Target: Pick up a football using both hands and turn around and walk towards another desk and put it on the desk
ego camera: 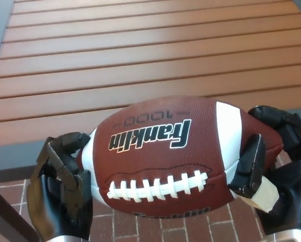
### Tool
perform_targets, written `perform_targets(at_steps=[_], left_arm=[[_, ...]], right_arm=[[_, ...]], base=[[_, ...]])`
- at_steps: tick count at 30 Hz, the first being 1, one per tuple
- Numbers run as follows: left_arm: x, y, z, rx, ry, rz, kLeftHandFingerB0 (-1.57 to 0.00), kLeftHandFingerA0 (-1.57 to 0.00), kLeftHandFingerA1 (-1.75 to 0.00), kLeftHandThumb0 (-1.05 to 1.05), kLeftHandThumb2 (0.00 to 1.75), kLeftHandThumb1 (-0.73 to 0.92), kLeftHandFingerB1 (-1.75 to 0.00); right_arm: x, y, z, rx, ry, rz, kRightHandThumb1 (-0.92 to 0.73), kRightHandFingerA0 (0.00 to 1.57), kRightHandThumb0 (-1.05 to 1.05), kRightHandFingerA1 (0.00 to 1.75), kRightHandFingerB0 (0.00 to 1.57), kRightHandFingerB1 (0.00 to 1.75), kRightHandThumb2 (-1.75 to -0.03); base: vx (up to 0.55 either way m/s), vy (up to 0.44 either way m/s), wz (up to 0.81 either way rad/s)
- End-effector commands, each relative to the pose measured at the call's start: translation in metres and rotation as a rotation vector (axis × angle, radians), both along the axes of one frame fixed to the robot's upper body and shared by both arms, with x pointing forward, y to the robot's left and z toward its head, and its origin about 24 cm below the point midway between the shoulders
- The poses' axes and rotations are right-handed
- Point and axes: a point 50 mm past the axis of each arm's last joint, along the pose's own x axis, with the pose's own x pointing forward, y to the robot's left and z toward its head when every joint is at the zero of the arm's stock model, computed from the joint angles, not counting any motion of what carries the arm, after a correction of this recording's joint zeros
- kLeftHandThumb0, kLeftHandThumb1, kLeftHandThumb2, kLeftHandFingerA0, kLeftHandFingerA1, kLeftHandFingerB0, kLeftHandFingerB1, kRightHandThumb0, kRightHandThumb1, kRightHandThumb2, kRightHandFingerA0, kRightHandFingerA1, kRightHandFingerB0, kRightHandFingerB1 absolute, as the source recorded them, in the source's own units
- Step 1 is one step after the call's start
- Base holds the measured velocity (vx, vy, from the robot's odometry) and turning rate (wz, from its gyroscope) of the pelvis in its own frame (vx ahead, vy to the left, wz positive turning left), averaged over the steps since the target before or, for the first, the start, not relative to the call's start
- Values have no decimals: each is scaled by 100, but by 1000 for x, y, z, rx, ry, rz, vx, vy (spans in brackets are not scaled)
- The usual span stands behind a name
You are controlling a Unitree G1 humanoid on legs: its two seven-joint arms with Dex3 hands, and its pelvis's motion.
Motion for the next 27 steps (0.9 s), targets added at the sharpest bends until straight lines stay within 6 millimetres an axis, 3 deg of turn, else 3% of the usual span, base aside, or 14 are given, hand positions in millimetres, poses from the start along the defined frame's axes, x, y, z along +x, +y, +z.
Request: perform_targets(at_steps=[1,5,7,15,18,21,24,25,27], left_arm=[[-25,-88,19,-25,-73,-665,-72,-82,-174,-71,69,92,-146],[-25,-86,21,-7,-86,-674,-70,-79,-175,-72,76,92,-144],[-24,-85,22,36,-78,-669,-71,-85,-175,-52,66,85,-151],[-24,-85,20,54,-63,-669,-71,-84,-175,-63,67,88,-150],[-23,-85,20,69,-66,-681,-72,-88,-175,-50,71,84,-151],[-24,-84,20,99,-79,-676,-70,-84,-175,-63,68,91,-151],[-24,-84,20,84,-72,-676,-74,-85,-175,-50,72,83,-149],[-24,-83,19,82,-71,-679,-72,-86,-175,-59,67,88,-150],[-25,-83,18,85,-65,-676,-76,-86,-175,-54,72,83,-148]], right_arm=[[-23,91,15,254,-25,653,-43,97,-19,170,97,144,-135],[-23,92,17,250,-30,659,-42,95,-18,170,96,145,-136],[-24,93,17,245,-21,658,-42,95,-17,170,97,142,-135],[-24,93,14,258,-13,661,-43,96,-17,171,97,143,-137],[-24,93,14,259,-15,670,-42,95,-16,171,97,144,-136],[-24,93,13,250,-3,661,-40,97,-19,169,100,143,-141],[-23,93,13,266,-5,661,-40,96,-17,170,98,145,-142],[-24,94,12,276,-2,663,-41,96,-18,170,98,144,-141],[-25,94,11,281,7,661,-41,97,-18,170,99,143,-139]], base=[[-156,-54,9],[-196,30,21],[-98,125,45],[-135,201,50],[-70,52,51],[-83,-41,63],[-88,-134,76],[-102,-221,105],[-111,-152,55]])
